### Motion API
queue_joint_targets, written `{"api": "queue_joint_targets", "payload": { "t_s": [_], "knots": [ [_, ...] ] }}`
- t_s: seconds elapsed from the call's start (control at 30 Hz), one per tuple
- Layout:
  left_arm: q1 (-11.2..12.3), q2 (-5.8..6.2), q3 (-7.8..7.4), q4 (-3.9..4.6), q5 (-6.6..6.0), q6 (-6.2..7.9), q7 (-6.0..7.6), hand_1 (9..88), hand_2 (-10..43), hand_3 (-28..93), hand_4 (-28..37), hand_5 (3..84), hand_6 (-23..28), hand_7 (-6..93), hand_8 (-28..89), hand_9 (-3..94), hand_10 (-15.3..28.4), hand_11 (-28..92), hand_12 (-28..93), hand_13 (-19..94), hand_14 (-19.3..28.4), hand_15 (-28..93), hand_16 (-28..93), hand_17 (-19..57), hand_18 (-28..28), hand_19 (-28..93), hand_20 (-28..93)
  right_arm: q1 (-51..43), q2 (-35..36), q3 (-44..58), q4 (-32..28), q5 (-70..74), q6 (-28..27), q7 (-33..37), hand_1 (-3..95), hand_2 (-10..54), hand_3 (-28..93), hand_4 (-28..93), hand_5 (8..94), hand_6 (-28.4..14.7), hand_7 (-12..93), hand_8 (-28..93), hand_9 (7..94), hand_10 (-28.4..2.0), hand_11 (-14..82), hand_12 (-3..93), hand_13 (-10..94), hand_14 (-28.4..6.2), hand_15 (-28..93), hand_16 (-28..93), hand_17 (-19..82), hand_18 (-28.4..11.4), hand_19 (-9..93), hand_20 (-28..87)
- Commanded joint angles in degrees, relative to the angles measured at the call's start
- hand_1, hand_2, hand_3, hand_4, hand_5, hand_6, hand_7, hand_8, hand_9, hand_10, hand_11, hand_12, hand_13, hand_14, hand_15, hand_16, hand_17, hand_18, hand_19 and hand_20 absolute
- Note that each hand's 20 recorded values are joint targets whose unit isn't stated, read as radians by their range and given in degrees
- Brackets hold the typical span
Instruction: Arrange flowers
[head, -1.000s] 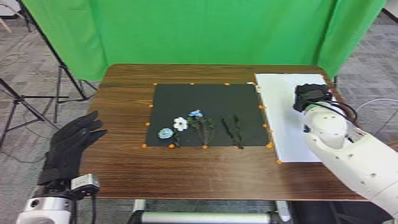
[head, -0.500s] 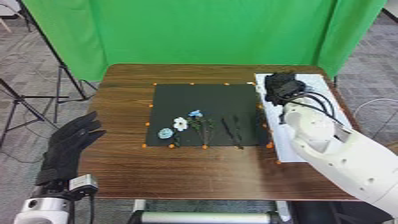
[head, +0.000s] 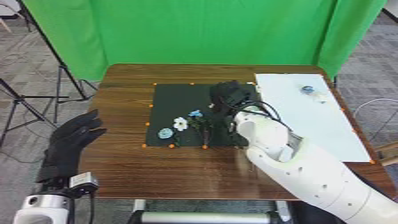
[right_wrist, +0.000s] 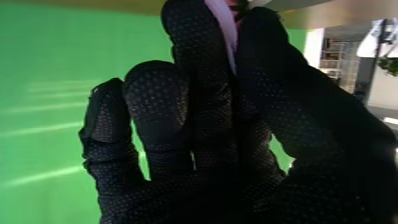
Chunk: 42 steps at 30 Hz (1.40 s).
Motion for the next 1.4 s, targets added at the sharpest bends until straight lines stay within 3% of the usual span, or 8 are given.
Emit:
{"api": "queue_joint_targets", "payload": {
  "t_s": [0.03, 0.4, 0.7, 1.07, 1.27, 1.3, 1.33, 1.4],
  "knots": [
    [0.3, -0.73, -1.07, -0.21, 0.59, -0.91, -0.9, 27.9, 1.9, 83, -20.7, 35.9, 7.3, 21.3, -13, 32.5, 18.3, 34, 10, 23, 24.3, 62, -13, -11.8, 20.4, 54, 10, -2.19, -2.52, -0.19, 1.45, -1.14, -1.58, 1.29, 50.1, -9.1, 75, -28, 80.2, 3.0, 28, 0, 87.7, -7.3, 20.1, 30.3, 68, -7.1, 73, 22, 27, -20.7, 86, 33],
    [-0.58, -1.59, -0.43, 0.07, 1.23, -1.4, -1.73, 27.8, 1.7, 83, -21.1, 36.0, 7.3, 21.4, -13, 32.5, 18.1, 35, 10, 23, 24.3, 62, -13, -11.8, 20.2, 53, 10, -3.18, -3.28, 0.92, 2.54, -1.13, -1.59, 1.79, 47.5, -9.1, 76, -28, 75.9, 1.9, 29, -1, 84.1, -7.7, 20.1, 30.1, 65, -7.6, 73, 22, 26, -21.0, 85, 33],
    [-0.55, -1.83, -0.4, 0.0, 1.58, -1.53, -2.14, 27.6, 1.5, 83, -21.2, 36.1, 7.2, 21.6, -13, 32.5, 18.0, 35, 10, 23, 24.0, 62, -13, -11.8, 20.2, 53, 10, -2.94, -3.92, 2.17, 1.25, 0.06, -4.01, 1.72, 37.5, -9.2, 82, -28, 68.4, -0.1, 27, -5, 74.0, -10.5, 30.1, 20.1, 62, -9.2, 74, 21, 24, -21.9, 84, 34],
    [0.74, -1.79, -0.51, -0.16, 1.23, -1.07, -1.47, 27.7, 1.5, 84, -21.3, 36.1, 7.2, 21.8, -13, 32.5, 18.0, 35, 10, 23, 24.1, 62, -13, -11.8, 20.2, 53, 10, -2.69, -2.93, 3.39, -1.49, -0.47, -7.95, -0.01, 29.0, -6.7, 86, -28, 62.3, -2.7, 24, -15, 65.5, -14.5, 30.8, 18.1, 57, -12.5, 76, 20, 21, -23.8, 82, 36],
    [2.53, -0.89, -0.6, -0.44, -0.07, 0.18, 0.58, 27.5, 1.4, 84, -21.2, 36.1, 7.2, 21.7, -13, 32.4, 18.0, 35, 10, 23, 24.0, 62, -13, -11.8, 20.2, 53, 10, -5.32, -3.67, 9.91, -4.18, -5.33, -11.42, -4.97, 25.5, -5.3, 85, -27, 61.3, -3.9, 23, -14, 63.0, -16.6, 30.8, 18.3, 55, -13.8, 78, 20, 20, -24.4, 81, 36],
    [2.89, -0.91, -0.98, -0.51, 0.01, 0.19, 0.58, 27.6, 1.4, 84, -21.2, 36.1, 7.2, 21.7, -13, 32.4, 18.0, 35, 10, 23, 24.0, 62, -13, -11.8, 20.2, 53, 10, 5.81, 4.59, -4.48, -4.44, 5.93, -3.97, 2.9, 25.2, -4.9, 84, -27, 60.9, -4.1, 23, -14, 62.7, -16.9, 30.7, 18.3, 55, -14.0, 78, 20, 20, -24.3, 81, 36],
    [3.25, -0.68, -1.34, -0.64, -0.01, 0.33, 0.68, 27.5, 1.4, 84, -21.1, 36.1, 7.2, 21.7, -13, 32.4, 18.0, 35, 10, 23, 24.0, 62, -13, -11.7, 20.1, 53, 10, 0.43, 2.14, 3.73, -4.55, 0.47, -7.09, -1.16, 25.0, -4.8, 84, -27, 60.8, -4.3, 23, -14, 62.4, -17.0, 30.7, 18.4, 55, -14.0, 78, 20, 20, -24.3, 81, 36],
    [3.42, -0.34, -1.53, -0.78, -0.17, 0.58, 0.94, 27.5, 1.3, 84, -21.2, 36.1, 7.2, 21.7, -13, 32.4, 17.9, 35, 10, 23, 24.0, 62, -13, -11.7, 20.1, 53, 10, 2.26, 5.35, 3.24, -4.84, 2.38, -6.11, -0.32, 24.8, -4.4, 84, -27, 60.6, -4.3, 23, -14, 62.2, -17.0, 30.6, 18.4, 55, -14.0, 78, 20, 20, -24.4, 81, 36]
  ]
}}
